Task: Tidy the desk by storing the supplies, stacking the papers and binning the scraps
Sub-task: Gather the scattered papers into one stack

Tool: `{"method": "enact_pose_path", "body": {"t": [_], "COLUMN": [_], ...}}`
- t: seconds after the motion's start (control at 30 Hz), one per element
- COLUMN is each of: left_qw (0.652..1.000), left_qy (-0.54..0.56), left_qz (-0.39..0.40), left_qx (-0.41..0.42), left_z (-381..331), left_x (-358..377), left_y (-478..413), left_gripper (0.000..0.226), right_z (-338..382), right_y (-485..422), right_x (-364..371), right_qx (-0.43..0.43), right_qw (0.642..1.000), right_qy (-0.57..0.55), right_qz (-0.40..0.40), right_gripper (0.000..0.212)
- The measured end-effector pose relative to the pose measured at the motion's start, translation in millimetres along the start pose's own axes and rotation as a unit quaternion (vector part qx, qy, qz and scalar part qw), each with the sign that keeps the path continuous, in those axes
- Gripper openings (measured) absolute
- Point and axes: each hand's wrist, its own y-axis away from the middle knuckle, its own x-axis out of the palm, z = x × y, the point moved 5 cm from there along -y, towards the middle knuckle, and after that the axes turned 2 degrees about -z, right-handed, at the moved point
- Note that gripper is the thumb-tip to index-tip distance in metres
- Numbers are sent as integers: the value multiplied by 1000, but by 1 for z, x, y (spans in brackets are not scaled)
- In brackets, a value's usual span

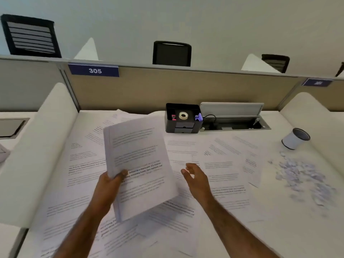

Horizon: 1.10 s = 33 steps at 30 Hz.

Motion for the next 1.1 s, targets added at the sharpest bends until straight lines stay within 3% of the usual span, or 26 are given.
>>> {"method": "enact_pose_path", "body": {"t": [0.1, 0.17, 0.3, 0.43, 0.6, 0.7, 0.77, 0.83, 0.93, 1.0, 1.1], "left_qw": [998, 996, 990, 987, 987, 986, 986, 986, 986, 986, 987], "left_qy": [15, 19, 18, -5, -34, -46, -51, -58, -62, -55, -26], "left_qz": [51, 77, 112, 127, 124, 121, 116, 116, 116, 113, 104], "left_qx": [-19, -48, -83, -96, -101, -101, -104, -107, -107, -111, -123], "left_z": [6, 14, 23, 31, 37, 42, 44, 46, 47, 47, 46], "left_x": [24, 43, 85, 118, 148, 161, 170, 176, 180, 182, 184], "left_y": [0, 3, 13, 27, 37, 40, 43, 45, 46, 47, 49], "left_gripper": [14, 21, 23, 20, 23, 23, 23, 25, 27, 27, 27], "right_z": [-70, -111, -154, -168, -162, -159, -161, -167, -172, -158, -131], "right_y": [0, 2, 11, 11, 11, 9, 4, -4, -17, -21, -29], "right_x": [-62, -101, -140, -141, -146, -157, -165, -177, -194, -209, -239], "right_qx": [57, 116, 241, 279, 244, 211, 202, 219, 238, 228, 171], "right_qw": [982, 942, 877, 868, 847, 855, 870, 905, 968, 967, 962], "right_qy": [164, 294, 406, 407, 469, 469, 444, 356, 45, -111, -205], "right_qz": [-80, -113, -90, -61, -56, -71, -74, -79, -70, -37, -48], "right_gripper": [64, 85, 106, 108, 97, 94, 80, 48, 16, 14, 21]}}
